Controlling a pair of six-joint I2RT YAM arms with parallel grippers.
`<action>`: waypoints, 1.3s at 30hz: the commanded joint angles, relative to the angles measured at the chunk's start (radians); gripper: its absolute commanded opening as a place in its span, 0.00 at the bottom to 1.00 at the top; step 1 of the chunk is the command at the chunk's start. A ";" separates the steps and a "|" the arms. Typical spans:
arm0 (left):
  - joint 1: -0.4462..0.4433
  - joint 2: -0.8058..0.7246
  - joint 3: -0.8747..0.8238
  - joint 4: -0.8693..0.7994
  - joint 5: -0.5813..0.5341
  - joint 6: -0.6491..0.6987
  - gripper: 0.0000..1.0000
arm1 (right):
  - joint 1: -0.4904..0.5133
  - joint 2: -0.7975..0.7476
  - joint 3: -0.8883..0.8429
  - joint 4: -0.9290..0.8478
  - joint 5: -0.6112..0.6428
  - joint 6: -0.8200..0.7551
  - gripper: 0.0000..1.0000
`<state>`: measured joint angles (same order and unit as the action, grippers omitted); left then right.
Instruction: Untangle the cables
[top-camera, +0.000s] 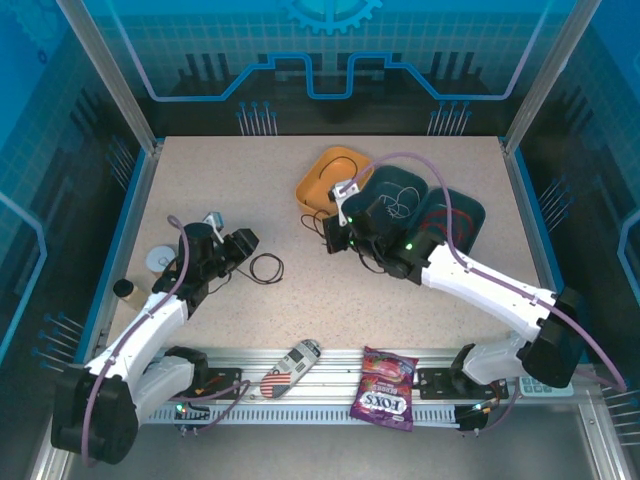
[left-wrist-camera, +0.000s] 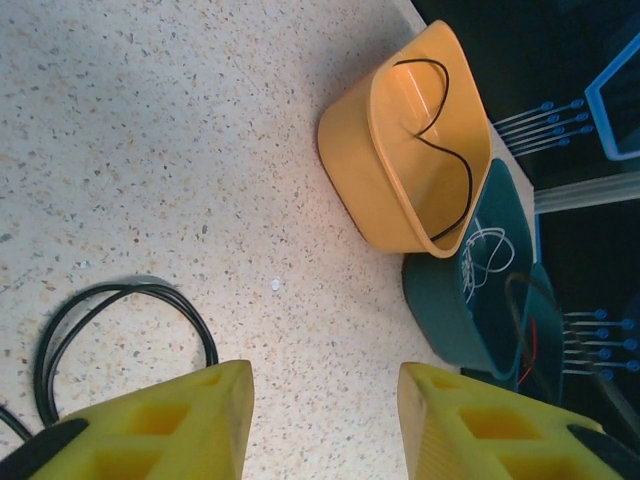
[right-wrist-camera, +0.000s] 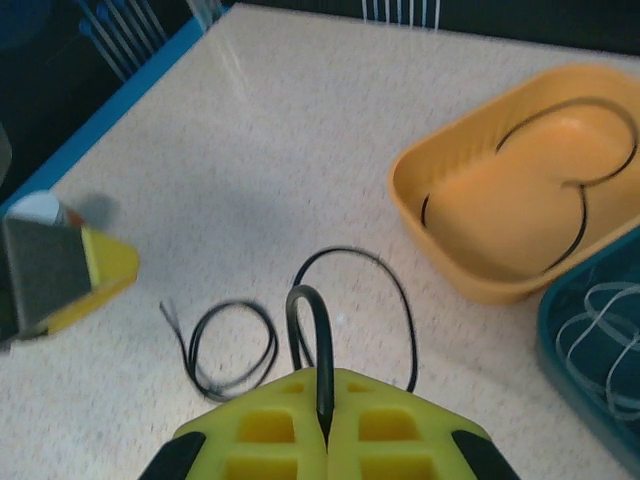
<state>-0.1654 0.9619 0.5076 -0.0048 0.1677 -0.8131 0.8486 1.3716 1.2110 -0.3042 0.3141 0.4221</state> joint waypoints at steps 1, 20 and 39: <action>0.007 -0.021 0.023 -0.028 -0.018 0.037 0.49 | -0.057 0.058 0.101 -0.021 0.036 -0.046 0.00; 0.007 -0.053 0.023 -0.096 -0.035 0.083 0.99 | -0.278 0.660 0.669 -0.062 0.069 -0.210 0.00; 0.007 -0.092 0.005 -0.135 -0.054 0.101 0.99 | -0.280 0.851 0.761 -0.268 -0.159 -0.153 0.00</action>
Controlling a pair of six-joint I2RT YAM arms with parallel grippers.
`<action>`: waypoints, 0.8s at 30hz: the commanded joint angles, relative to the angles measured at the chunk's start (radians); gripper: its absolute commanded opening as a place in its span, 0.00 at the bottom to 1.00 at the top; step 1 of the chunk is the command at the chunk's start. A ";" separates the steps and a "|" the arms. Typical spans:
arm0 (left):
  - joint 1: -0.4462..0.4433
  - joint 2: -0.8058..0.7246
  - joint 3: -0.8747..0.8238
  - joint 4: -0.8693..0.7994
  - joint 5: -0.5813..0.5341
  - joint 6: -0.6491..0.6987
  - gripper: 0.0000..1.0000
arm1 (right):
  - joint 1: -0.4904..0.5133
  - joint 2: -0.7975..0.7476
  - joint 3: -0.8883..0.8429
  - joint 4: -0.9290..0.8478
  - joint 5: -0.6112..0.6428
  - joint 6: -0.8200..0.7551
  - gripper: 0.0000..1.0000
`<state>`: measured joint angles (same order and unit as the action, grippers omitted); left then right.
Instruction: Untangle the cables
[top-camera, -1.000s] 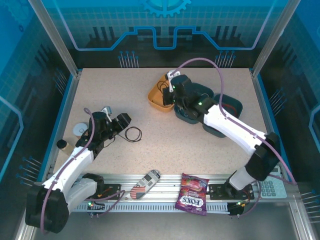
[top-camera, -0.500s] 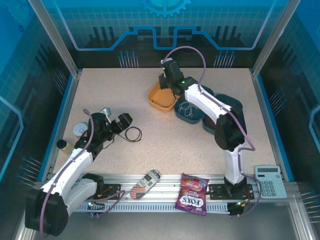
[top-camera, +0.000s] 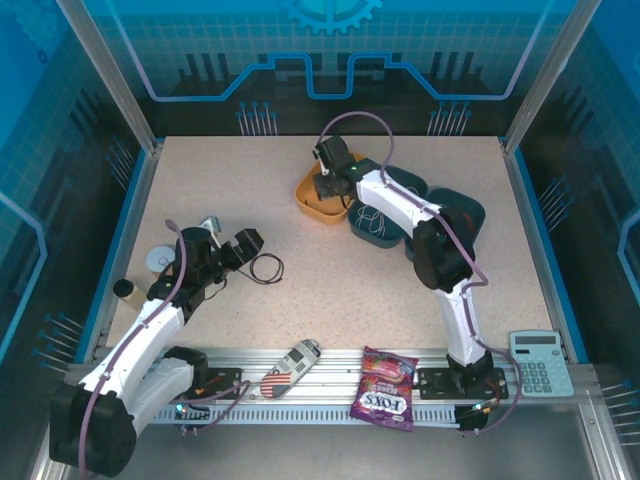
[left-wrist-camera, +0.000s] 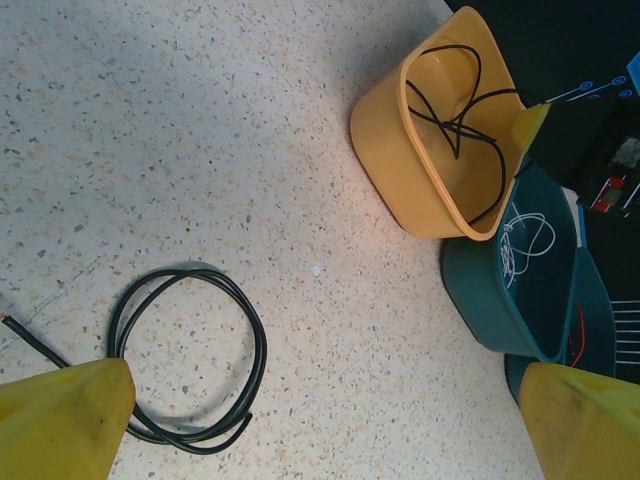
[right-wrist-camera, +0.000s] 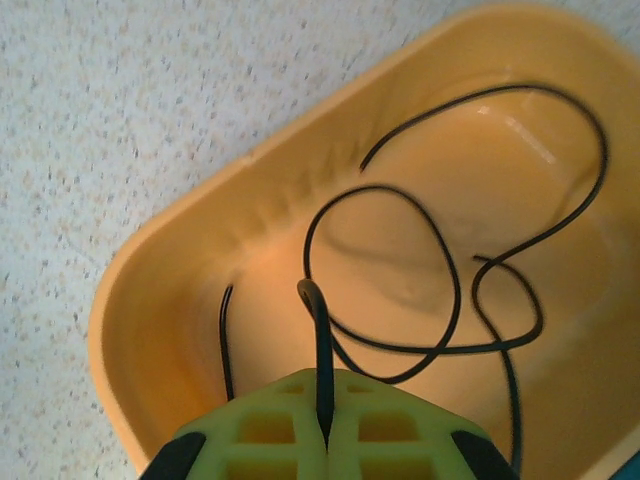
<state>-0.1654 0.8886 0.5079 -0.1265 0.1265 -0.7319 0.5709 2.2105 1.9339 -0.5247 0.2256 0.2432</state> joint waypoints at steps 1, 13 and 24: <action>0.007 -0.018 0.003 -0.013 -0.013 0.020 0.99 | -0.004 0.019 0.046 -0.054 -0.087 0.032 0.00; 0.007 -0.037 -0.012 -0.022 -0.018 0.020 0.99 | -0.046 0.145 0.157 -0.152 -0.193 0.108 0.01; 0.007 -0.042 -0.011 -0.043 -0.028 0.026 0.99 | -0.066 0.159 0.199 -0.225 -0.193 0.101 0.12</action>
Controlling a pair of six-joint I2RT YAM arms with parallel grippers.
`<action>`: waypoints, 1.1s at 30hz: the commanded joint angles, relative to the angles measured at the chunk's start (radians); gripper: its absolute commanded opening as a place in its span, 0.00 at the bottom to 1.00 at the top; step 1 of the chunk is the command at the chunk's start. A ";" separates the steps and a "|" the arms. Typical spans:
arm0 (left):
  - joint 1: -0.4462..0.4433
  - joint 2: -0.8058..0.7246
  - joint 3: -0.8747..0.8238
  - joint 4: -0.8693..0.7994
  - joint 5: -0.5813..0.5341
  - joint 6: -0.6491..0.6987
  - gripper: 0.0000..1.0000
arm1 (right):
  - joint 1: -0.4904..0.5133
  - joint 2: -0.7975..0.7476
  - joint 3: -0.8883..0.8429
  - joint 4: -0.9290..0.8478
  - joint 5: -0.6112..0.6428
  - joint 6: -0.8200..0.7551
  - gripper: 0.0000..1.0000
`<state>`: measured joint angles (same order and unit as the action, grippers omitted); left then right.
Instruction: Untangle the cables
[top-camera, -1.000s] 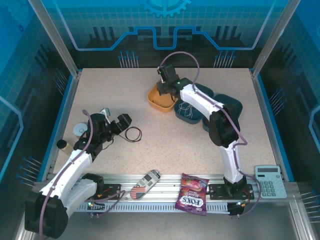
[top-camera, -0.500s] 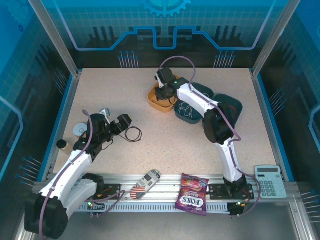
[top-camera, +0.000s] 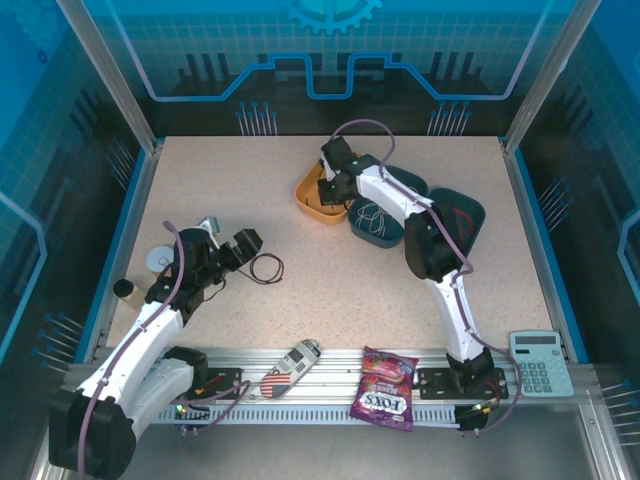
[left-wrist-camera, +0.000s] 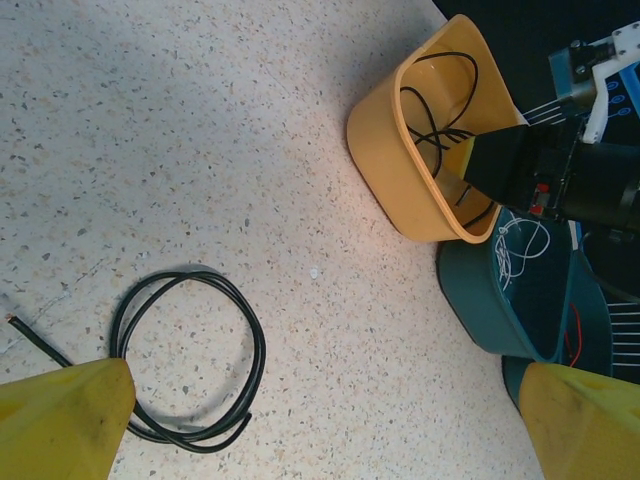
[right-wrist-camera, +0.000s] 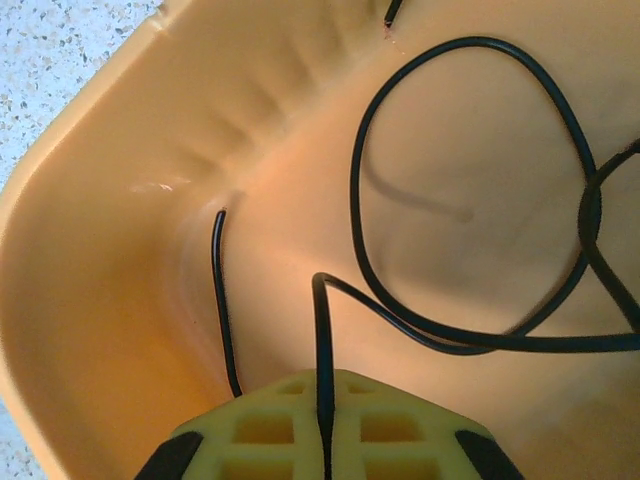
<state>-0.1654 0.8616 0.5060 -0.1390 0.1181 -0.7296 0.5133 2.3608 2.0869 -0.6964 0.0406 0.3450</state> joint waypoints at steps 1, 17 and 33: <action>0.007 -0.015 -0.009 -0.036 -0.021 0.025 0.99 | -0.008 0.002 0.045 -0.058 -0.004 -0.004 0.15; 0.007 -0.040 -0.010 -0.055 -0.058 0.037 0.99 | 0.047 -0.289 -0.139 0.009 0.101 -0.015 0.35; 0.007 -0.114 -0.046 -0.103 -0.164 0.008 0.99 | 0.391 -0.288 -0.230 -0.071 0.169 0.013 0.35</action>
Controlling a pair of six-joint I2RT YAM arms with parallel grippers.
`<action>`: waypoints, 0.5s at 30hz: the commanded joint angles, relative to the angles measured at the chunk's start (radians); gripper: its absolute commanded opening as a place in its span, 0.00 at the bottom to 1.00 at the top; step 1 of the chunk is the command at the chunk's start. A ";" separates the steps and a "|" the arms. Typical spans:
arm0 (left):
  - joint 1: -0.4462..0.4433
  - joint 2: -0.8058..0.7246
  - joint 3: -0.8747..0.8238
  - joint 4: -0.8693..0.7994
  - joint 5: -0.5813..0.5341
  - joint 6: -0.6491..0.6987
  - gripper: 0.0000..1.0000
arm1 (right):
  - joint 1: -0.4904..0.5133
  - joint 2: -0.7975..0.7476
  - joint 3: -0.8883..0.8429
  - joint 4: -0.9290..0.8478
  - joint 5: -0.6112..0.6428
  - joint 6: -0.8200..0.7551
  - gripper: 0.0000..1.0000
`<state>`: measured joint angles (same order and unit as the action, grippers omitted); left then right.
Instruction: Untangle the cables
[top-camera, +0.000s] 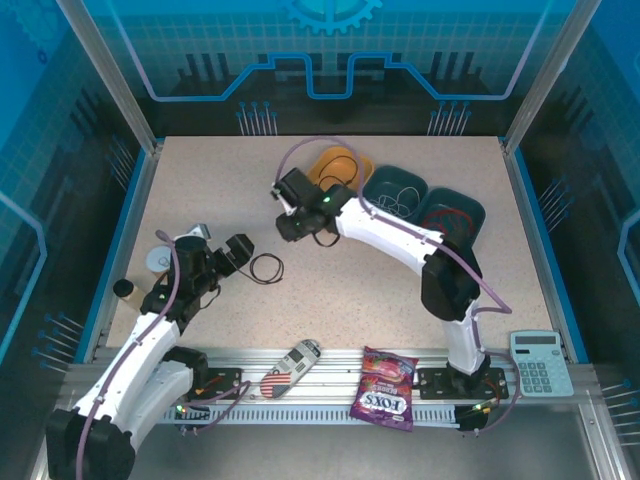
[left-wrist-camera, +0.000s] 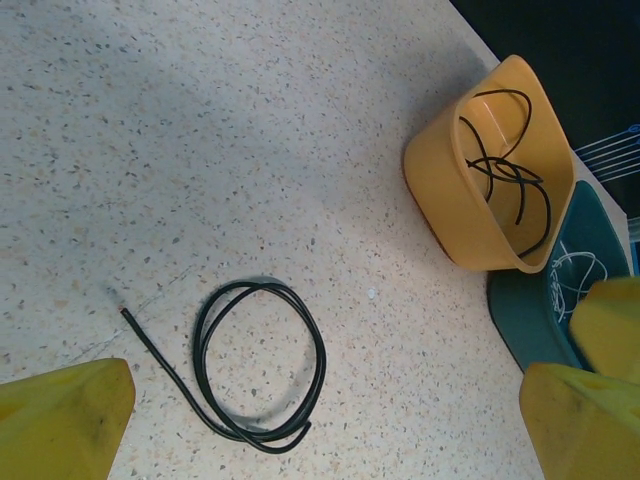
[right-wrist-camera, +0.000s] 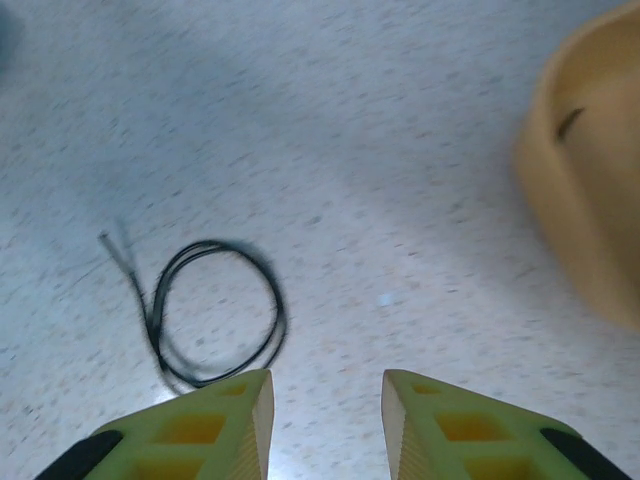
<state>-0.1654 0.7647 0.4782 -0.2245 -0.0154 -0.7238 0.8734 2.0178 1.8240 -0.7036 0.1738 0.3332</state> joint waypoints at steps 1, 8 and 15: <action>0.007 -0.021 -0.021 -0.019 -0.034 0.000 0.99 | 0.045 0.073 0.046 -0.082 0.035 0.036 0.35; 0.007 -0.055 -0.052 -0.019 -0.066 -0.038 0.99 | 0.097 0.207 0.144 -0.181 0.032 0.131 0.35; 0.007 -0.064 -0.069 -0.021 -0.066 -0.051 0.99 | 0.099 0.276 0.167 -0.177 -0.018 0.174 0.32</action>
<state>-0.1654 0.7132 0.4210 -0.2367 -0.0628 -0.7605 0.9676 2.2738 1.9518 -0.8497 0.1806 0.4675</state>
